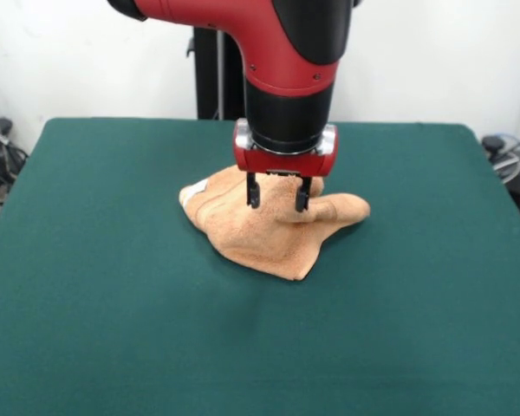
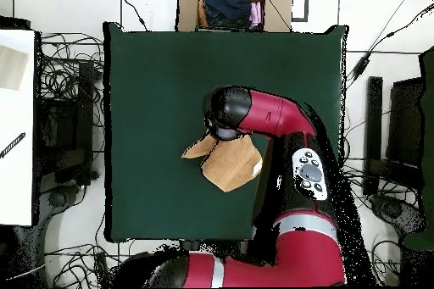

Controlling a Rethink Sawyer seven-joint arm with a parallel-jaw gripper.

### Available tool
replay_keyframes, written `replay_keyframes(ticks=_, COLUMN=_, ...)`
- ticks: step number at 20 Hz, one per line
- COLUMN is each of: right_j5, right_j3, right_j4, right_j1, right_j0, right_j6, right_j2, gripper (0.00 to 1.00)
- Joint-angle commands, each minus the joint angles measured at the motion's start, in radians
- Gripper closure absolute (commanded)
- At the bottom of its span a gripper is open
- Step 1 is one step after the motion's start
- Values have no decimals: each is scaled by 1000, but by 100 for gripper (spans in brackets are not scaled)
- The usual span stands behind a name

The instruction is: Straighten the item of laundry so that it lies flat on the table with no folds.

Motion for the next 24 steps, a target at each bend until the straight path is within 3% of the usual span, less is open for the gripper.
replay_keyframes(ticks=1, right_j5=-73, right_j3=94, right_j4=-60, right_j1=5, right_j0=-6, right_j6=31, right_j2=57, gripper=0)
replay_keyframes(ticks=24, right_j5=-103, right_j3=122, right_j4=-38, right_j1=13, right_j0=9, right_j6=64, right_j2=69, gripper=0)
